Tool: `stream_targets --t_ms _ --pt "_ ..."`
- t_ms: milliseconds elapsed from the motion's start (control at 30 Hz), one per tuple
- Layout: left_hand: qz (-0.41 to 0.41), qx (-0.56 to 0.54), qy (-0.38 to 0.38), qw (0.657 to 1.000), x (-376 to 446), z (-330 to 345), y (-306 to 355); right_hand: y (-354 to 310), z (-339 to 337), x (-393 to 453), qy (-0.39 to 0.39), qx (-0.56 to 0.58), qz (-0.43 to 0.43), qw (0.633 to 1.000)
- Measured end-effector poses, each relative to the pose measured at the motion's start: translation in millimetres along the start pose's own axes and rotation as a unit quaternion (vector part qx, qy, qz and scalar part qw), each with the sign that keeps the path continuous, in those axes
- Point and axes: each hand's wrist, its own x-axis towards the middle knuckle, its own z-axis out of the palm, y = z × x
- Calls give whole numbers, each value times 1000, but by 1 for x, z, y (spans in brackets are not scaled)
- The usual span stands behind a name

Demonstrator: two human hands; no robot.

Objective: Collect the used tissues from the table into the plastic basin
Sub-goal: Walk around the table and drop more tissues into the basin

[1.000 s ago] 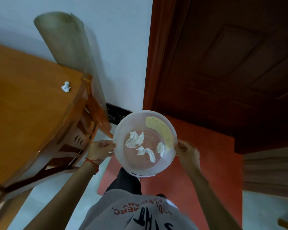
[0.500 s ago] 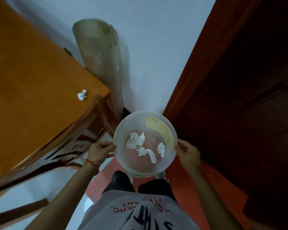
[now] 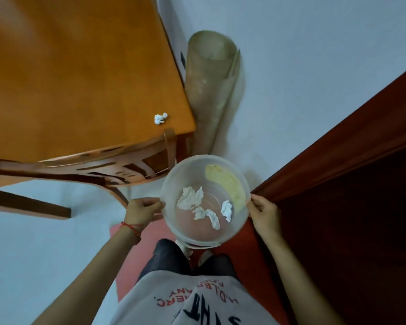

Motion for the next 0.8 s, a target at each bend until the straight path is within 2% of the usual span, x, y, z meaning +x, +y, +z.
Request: stream_targets --t_ms 133,800 --pt "-12 -14 25 1000 10 1 3 -8 7 24 -14 -15 -9 1000" --pt "-54 -82 31 995 52 25 23 -33 21 92 -51 -97 -22 994"
